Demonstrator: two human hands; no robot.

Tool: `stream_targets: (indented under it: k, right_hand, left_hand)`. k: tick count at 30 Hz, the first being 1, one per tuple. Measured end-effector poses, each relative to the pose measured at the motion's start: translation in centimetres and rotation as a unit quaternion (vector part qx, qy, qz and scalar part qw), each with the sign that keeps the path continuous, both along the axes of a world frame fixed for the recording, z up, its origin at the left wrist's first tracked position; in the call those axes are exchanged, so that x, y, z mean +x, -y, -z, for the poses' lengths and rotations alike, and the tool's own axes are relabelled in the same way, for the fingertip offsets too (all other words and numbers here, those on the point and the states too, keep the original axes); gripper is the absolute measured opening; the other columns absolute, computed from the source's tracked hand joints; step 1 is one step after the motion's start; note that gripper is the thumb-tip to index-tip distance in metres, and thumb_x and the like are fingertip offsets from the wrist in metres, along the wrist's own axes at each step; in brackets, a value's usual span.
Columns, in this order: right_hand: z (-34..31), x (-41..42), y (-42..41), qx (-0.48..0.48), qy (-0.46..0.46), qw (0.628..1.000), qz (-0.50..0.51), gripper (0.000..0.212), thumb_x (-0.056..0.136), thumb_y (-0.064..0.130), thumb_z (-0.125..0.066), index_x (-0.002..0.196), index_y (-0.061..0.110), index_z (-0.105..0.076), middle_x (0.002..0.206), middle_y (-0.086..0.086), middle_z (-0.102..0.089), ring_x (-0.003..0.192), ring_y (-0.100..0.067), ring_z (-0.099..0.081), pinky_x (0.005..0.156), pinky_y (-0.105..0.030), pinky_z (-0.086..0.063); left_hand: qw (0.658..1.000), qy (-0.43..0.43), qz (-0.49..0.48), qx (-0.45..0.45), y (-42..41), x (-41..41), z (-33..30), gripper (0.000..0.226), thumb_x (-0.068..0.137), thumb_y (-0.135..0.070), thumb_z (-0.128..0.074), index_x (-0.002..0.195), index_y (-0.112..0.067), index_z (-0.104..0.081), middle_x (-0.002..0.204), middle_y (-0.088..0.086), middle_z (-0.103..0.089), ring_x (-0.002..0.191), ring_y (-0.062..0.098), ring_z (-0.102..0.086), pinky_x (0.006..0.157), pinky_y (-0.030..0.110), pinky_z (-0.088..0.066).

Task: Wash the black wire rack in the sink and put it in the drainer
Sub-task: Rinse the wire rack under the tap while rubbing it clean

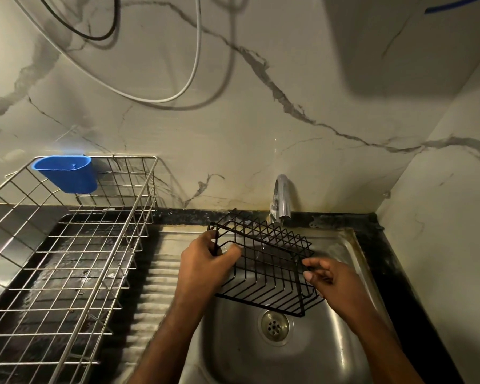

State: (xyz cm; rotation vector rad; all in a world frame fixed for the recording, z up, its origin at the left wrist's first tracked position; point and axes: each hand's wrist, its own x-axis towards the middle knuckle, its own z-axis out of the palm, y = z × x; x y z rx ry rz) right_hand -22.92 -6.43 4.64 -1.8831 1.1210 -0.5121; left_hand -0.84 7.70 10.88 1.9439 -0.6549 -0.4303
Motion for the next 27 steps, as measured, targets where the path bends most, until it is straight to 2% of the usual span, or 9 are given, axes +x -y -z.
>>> stream_targets:
  k: [5, 9, 12, 15, 22, 27]
  right_hand:
    - [0.31, 0.3, 0.0, -0.004, 0.004, 1.0, -0.006, 0.025, 0.087, 0.02, -0.073, 0.11, 0.031, -0.07, 0.096, 0.013, -0.073, 0.087, 0.01, -0.065, 0.071, -0.008, -0.046]
    - [0.37, 0.51, -0.16, 0.009, 0.013, 1.0, 0.0, 0.025, 0.087, 0.019, -0.073, 0.108, 0.033, -0.069, 0.099, 0.014, -0.072, 0.095, 0.002, -0.066, 0.076, -0.015, -0.049]
    - [0.44, 0.61, -0.19, 0.005, 0.012, 1.0, -0.001, 0.025, 0.087, 0.019, -0.073, 0.11, 0.03, -0.069, 0.101, 0.013, -0.071, 0.097, -0.001, -0.065, 0.078, -0.017, -0.049]
    - [0.42, 0.63, -0.13, 0.005, 0.012, 1.0, 0.0, 0.026, 0.088, 0.019, -0.073, 0.112, 0.028, -0.07, 0.102, 0.012, -0.071, 0.098, -0.002, -0.065, 0.078, -0.018, -0.049]
    - [0.28, 0.61, -0.49, -0.002, 0.005, 1.0, 0.003, 0.026, 0.088, 0.021, -0.072, 0.112, 0.029, -0.069, 0.102, 0.015, -0.07, 0.097, 0.002, -0.063, 0.076, -0.014, -0.047]
    - [0.04, 0.85, -0.85, -0.008, -0.009, 1.0, 0.004, 0.025, 0.089, 0.022, -0.07, 0.114, 0.03, -0.068, 0.101, 0.014, -0.069, 0.096, 0.001, -0.063, 0.077, -0.022, -0.053]
  left_hand:
    - [1.0, 0.006, 0.003, 0.001, -0.26, 0.14, -0.13, 0.056, 0.084, -0.032, -0.075, 0.136, -0.013, -0.061, 0.071, -0.001, -0.067, 0.062, 0.006, -0.06, 0.051, 0.011, -0.044]
    - [1.0, 0.004, 0.003, 0.001, -0.28, 0.39, 0.01, 0.053, 0.083, -0.033, -0.075, 0.131, -0.013, -0.064, 0.066, -0.002, -0.066, 0.052, -0.002, -0.055, 0.049, 0.011, -0.042]
    - [1.0, 0.003, 0.005, 0.001, -0.39, 0.45, -0.09, 0.053, 0.083, -0.033, -0.075, 0.131, -0.013, -0.064, 0.069, -0.001, -0.067, 0.056, 0.001, -0.058, 0.05, 0.011, -0.043]
    - [1.0, 0.005, 0.008, -0.001, -0.47, 0.44, -0.22, 0.053, 0.084, -0.032, -0.075, 0.132, -0.013, -0.064, 0.071, 0.001, -0.069, 0.06, 0.005, -0.061, 0.051, 0.012, -0.044]
    - [1.0, 0.012, 0.007, -0.001, -0.38, 0.47, -0.39, 0.053, 0.084, -0.033, -0.075, 0.132, -0.014, -0.064, 0.066, -0.002, -0.066, 0.057, 0.001, -0.057, 0.053, 0.012, -0.043]
    - [1.0, 0.013, 0.013, -0.008, -0.47, 0.58, -0.41, 0.055, 0.083, -0.034, -0.075, 0.133, -0.013, -0.063, 0.062, -0.004, -0.062, 0.051, -0.004, -0.054, 0.05, 0.013, -0.042]
